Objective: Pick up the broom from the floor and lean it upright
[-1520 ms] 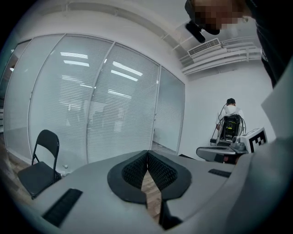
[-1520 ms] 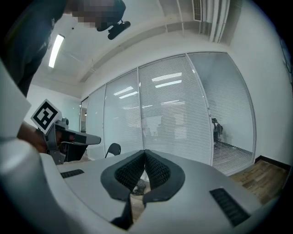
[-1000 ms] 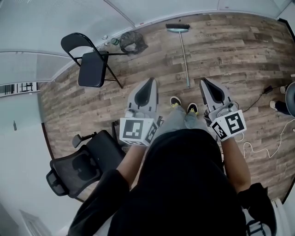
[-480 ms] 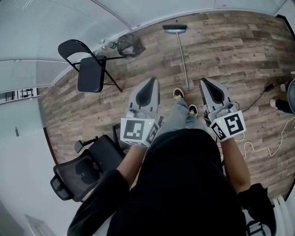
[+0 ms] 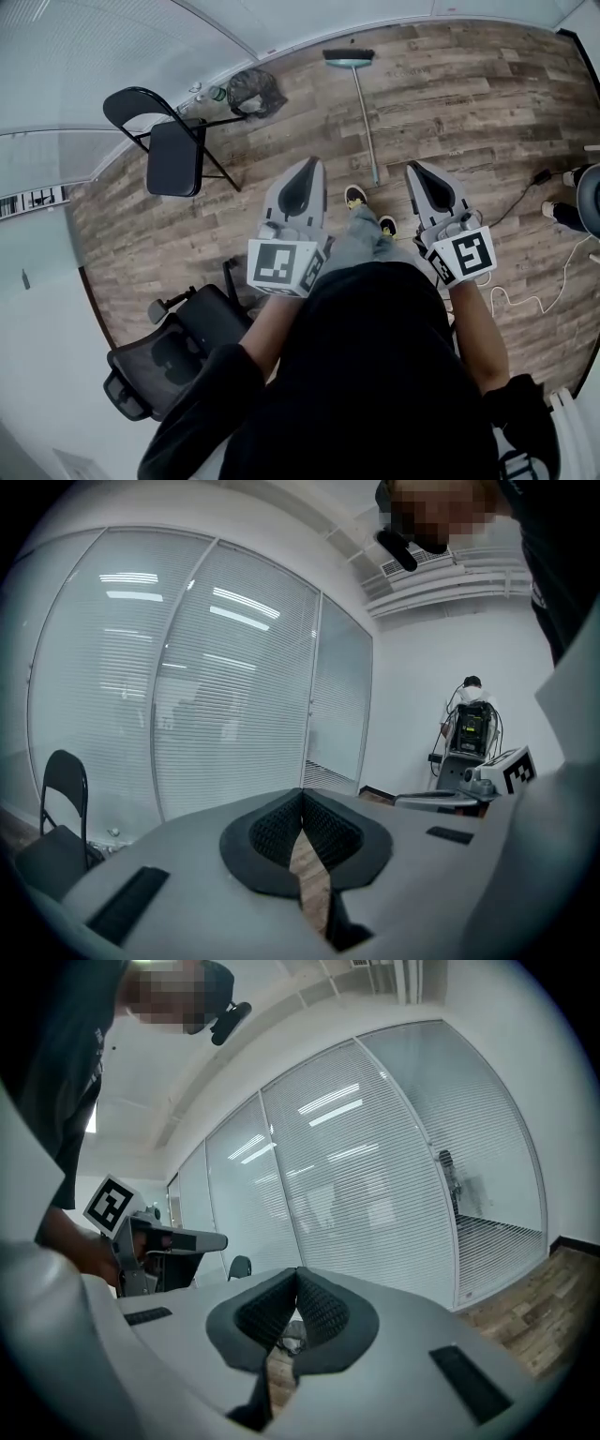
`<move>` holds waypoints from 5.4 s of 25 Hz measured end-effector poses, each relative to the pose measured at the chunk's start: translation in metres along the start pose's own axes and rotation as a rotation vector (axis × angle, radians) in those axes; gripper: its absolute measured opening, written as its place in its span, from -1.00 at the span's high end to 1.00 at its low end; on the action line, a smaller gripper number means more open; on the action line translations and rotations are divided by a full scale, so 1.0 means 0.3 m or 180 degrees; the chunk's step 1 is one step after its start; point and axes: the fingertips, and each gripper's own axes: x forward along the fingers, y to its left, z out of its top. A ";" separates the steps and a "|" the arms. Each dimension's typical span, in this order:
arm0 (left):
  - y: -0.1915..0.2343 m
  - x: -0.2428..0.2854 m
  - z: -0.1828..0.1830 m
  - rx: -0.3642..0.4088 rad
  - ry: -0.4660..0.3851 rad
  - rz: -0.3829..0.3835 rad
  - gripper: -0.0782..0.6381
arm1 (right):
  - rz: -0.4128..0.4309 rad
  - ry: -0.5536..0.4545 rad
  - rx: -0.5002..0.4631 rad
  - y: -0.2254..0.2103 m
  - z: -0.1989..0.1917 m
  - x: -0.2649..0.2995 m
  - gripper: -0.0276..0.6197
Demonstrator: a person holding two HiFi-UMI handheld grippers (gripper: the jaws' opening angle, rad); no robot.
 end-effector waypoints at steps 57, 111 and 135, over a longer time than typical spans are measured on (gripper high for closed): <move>0.756 0.530 -1.865 -0.1788 0.0587 0.1943 0.72 | 0.4406 0.3110 -0.3942 -0.406 -2.414 0.728 0.47; 1.009 0.421 -1.238 -0.1019 0.0463 0.2105 0.72 | 0.4436 0.1476 -0.3679 -0.041 -1.572 1.019 0.63; 0.550 1.347 -0.925 0.0199 0.1098 0.0003 0.11 | 0.1552 0.0917 -0.1481 -0.522 -0.588 1.252 0.64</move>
